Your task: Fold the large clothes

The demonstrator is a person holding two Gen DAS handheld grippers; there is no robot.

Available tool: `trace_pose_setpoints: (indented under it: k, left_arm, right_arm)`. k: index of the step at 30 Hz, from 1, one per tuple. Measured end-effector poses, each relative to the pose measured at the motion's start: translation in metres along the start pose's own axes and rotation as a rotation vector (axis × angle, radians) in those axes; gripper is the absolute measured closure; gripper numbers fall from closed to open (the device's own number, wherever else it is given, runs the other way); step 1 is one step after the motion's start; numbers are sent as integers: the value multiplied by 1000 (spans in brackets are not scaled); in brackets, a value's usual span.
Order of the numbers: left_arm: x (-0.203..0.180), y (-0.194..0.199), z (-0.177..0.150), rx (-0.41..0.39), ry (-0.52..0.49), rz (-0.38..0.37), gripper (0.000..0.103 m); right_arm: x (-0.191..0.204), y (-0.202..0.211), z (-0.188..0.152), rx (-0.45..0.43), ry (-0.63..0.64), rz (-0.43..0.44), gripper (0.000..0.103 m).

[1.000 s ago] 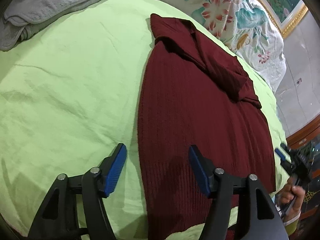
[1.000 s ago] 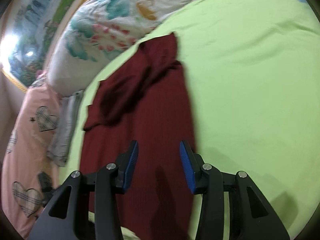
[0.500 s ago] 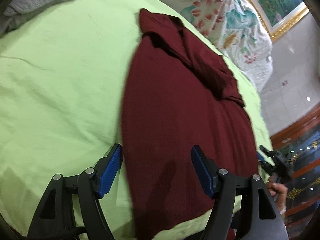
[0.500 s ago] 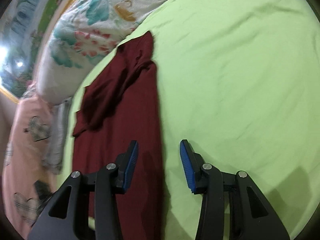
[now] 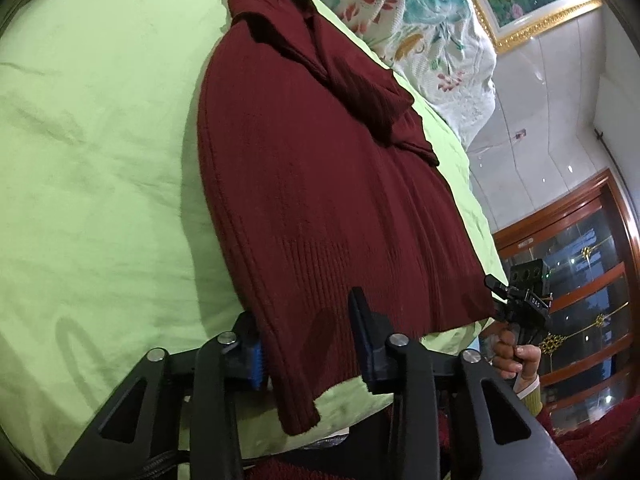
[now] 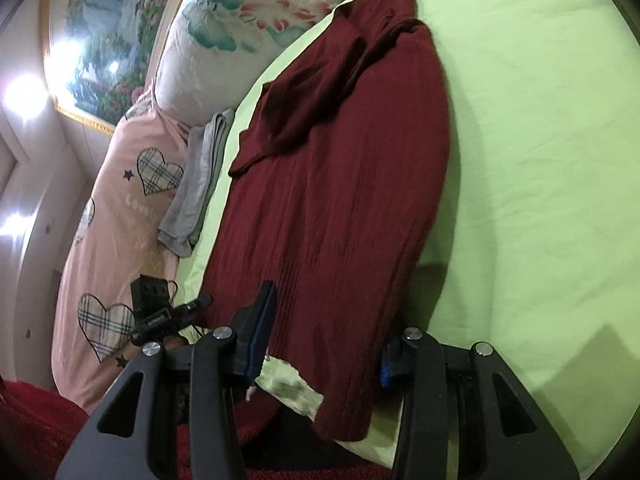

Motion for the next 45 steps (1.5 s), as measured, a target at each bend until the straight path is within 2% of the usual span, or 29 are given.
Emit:
trace_pose_setpoints:
  k: [3, 5, 7, 8, 10, 12, 14, 16, 23, 29, 32, 36, 39, 42, 45]
  left_arm:
    - [0, -2, 4, 0, 12, -12, 71]
    - [0, -4, 7, -12, 15, -7, 77]
    - [5, -5, 7, -18, 31, 0, 94]
    - [9, -5, 8, -21, 42, 0, 99]
    - [12, -5, 9, -27, 64, -14, 99]
    - [11, -3, 10, -41, 49, 4, 100]
    - [2, 2, 13, -72, 14, 28, 100]
    - [-6, 9, 16, -102, 2, 20, 100]
    - [-44, 45, 54, -245, -44, -17, 101]
    - [-75, 65, 107, -336, -101, -34, 101]
    - [-84, 69, 147, -388, -99, -25, 101]
    - [-89, 65, 211, -449, -98, 6, 101]
    - [-84, 48, 266, -475, -67, 40, 101]
    - [-68, 11, 321, -465, -53, 130, 101]
    - [-38, -27, 357, -435, -7, 209, 101]
  right_arm:
    - [0, -2, 2, -3, -8, -8, 61]
    - [0, -2, 2, 0, -1, -22, 65]
    - [-2, -2, 3, -2, -8, -28, 68]
    - [-4, 0, 4, -6, -16, -22, 72]
    - [-11, 2, 5, -11, -29, -34, 80]
    - [-16, 4, 5, -11, -21, -66, 98]
    - [-14, 5, 4, -12, 0, -77, 98]
    - [-5, 8, 8, -33, 20, -57, 98]
    - [30, 25, 39, -128, 51, 66, 98]
    - [59, 41, 91, -193, 93, 139, 98]
    - [70, 39, 127, -220, 113, 161, 98]
    - [70, 27, 186, -259, 117, 142, 98]
    - [55, 8, 238, -271, 57, 116, 98]
    - [33, -21, 287, -274, 0, 83, 98]
    - [-5, -55, 325, -268, -62, 9, 98]
Point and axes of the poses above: each gripper's, at about its wrist camera, not at the fingertips, and y roughly against the way its jaws point, x to its left, z to its top, the point moved 10 cm from there along -y, roughly the way its jaws point, and after that the axes turned 1 degree about y, right-handed, at the moved point
